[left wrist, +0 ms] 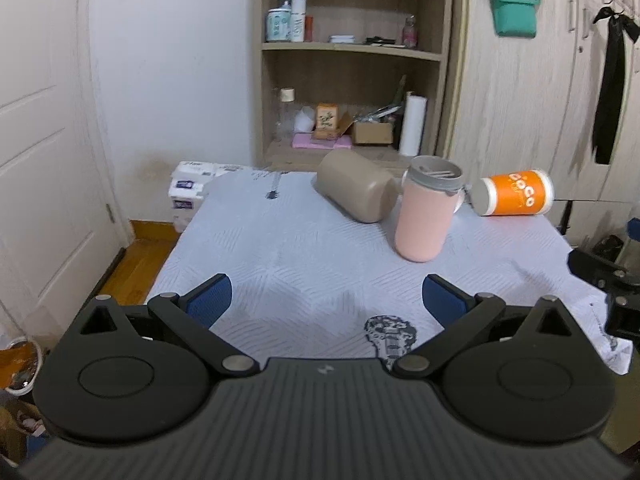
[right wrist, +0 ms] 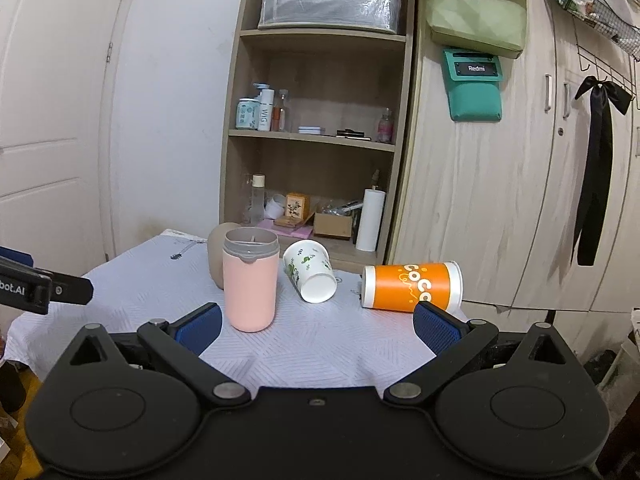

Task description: Flip cup upright

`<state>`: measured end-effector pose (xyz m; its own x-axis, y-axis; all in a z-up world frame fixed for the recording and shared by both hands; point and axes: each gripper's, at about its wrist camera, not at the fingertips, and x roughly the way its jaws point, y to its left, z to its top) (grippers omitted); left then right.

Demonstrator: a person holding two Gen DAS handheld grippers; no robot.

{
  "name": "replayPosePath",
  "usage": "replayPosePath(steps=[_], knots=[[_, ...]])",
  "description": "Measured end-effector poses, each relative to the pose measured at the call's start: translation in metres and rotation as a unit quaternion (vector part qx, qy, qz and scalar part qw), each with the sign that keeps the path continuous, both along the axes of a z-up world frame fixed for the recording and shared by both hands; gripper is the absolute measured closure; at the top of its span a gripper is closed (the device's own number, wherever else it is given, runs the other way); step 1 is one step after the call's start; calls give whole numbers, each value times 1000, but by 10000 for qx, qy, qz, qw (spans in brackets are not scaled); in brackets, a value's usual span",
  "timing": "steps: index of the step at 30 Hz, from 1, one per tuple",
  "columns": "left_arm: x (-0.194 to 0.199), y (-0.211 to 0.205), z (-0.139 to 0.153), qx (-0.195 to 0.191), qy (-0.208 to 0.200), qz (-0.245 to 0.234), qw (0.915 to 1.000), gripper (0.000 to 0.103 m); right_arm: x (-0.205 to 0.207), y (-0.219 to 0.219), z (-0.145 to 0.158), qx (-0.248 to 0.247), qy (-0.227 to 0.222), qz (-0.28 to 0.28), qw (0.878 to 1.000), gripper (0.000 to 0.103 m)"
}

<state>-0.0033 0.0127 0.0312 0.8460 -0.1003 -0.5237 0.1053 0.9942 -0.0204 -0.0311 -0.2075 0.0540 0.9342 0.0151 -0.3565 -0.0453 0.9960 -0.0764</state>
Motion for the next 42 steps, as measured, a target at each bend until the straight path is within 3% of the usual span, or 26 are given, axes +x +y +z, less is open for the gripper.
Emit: replayPosePath(steps=[18, 42], knots=[[-3, -16, 2, 486, 113, -2, 9988, 0, 7, -2, 2, 217, 251, -323, 9989, 0], [-10, -8, 5, 404, -219, 223, 9987, 0, 5, 0, 3, 128, 241, -321, 9991, 0]])
